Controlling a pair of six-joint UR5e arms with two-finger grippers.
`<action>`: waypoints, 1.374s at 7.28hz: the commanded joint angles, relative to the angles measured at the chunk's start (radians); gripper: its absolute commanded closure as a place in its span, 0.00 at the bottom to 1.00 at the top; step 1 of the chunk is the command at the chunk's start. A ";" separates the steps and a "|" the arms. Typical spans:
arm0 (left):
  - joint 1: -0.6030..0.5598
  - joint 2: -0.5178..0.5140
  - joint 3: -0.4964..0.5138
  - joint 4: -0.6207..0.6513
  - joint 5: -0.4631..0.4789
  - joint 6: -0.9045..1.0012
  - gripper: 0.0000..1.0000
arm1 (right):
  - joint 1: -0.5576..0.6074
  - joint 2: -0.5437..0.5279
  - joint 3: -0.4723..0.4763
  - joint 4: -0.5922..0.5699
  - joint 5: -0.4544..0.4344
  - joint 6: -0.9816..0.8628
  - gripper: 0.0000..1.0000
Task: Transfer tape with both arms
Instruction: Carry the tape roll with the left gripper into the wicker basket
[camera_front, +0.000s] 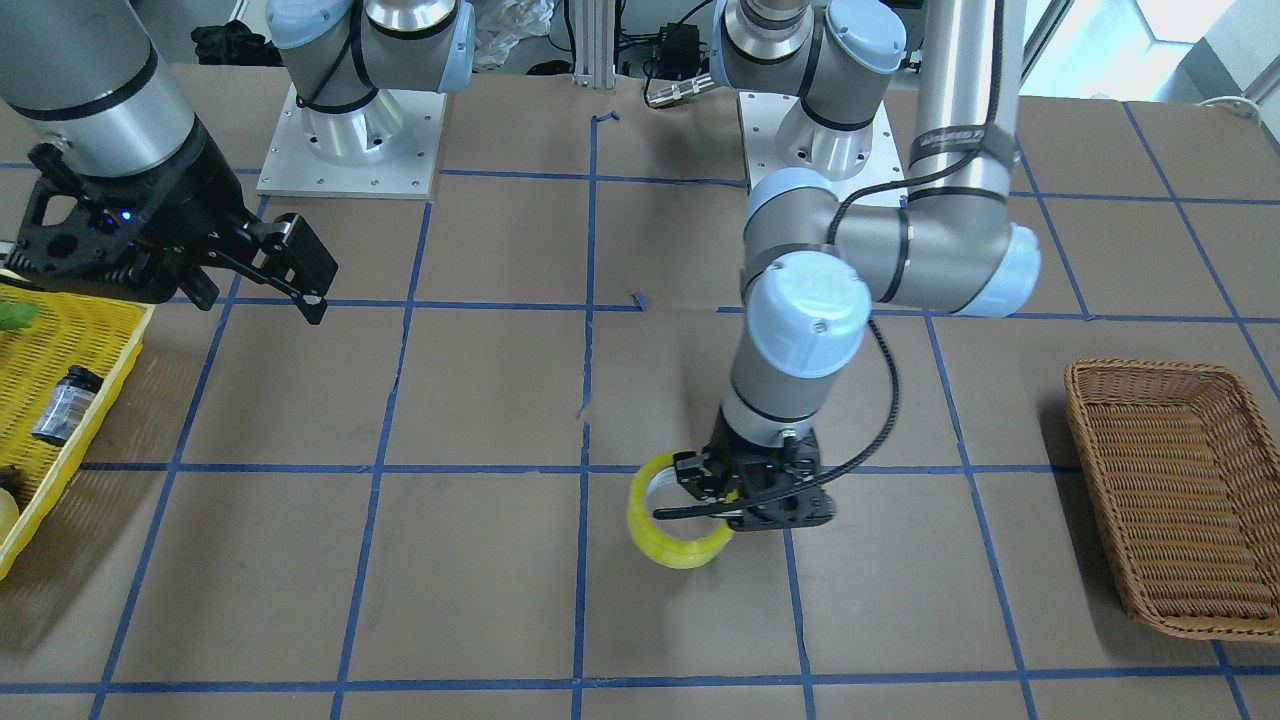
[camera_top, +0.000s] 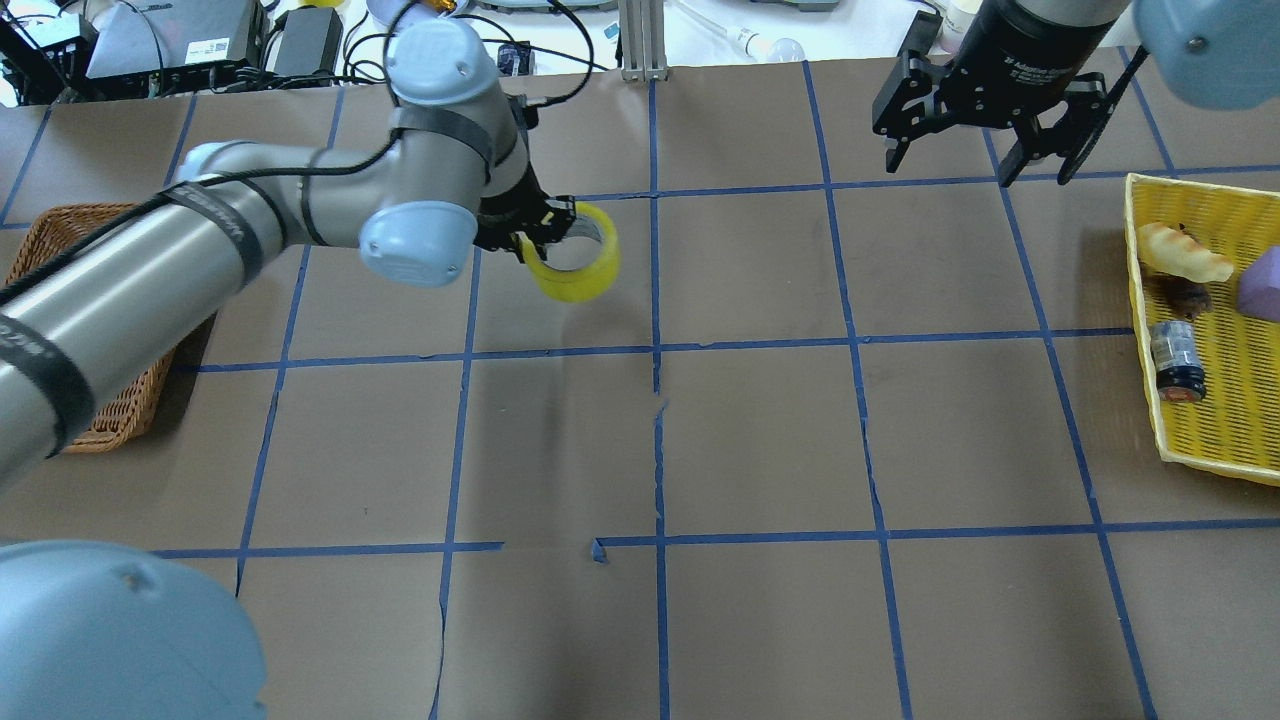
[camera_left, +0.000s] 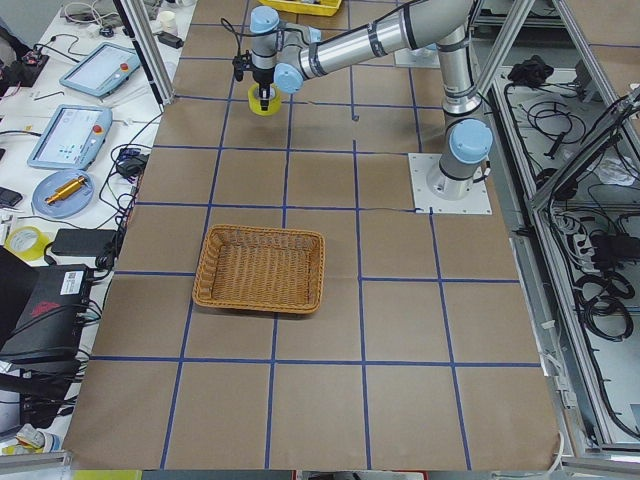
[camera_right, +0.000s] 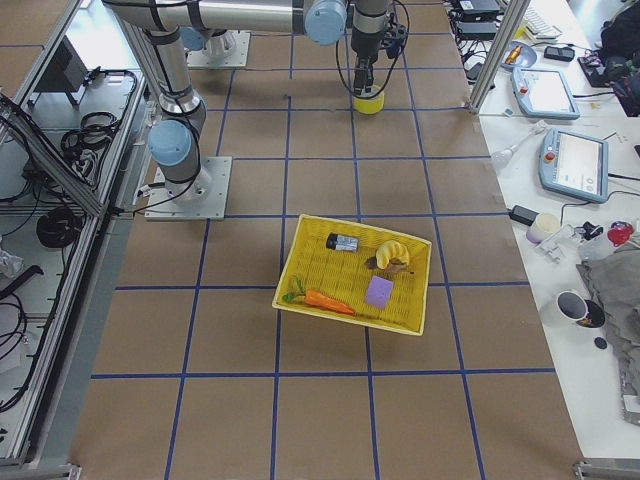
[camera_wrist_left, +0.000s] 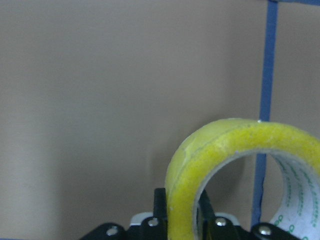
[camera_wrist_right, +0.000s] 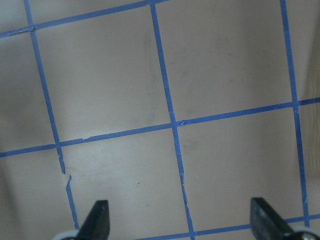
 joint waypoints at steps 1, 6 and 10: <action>0.268 0.088 0.022 -0.164 -0.001 0.392 1.00 | 0.006 -0.018 -0.012 0.010 0.045 0.006 0.00; 0.798 0.008 0.180 -0.157 -0.018 1.251 1.00 | 0.001 0.042 0.011 -0.008 0.139 -0.006 0.00; 0.843 -0.120 0.179 -0.101 -0.081 1.311 1.00 | 0.004 0.047 0.057 -0.011 0.078 -0.028 0.00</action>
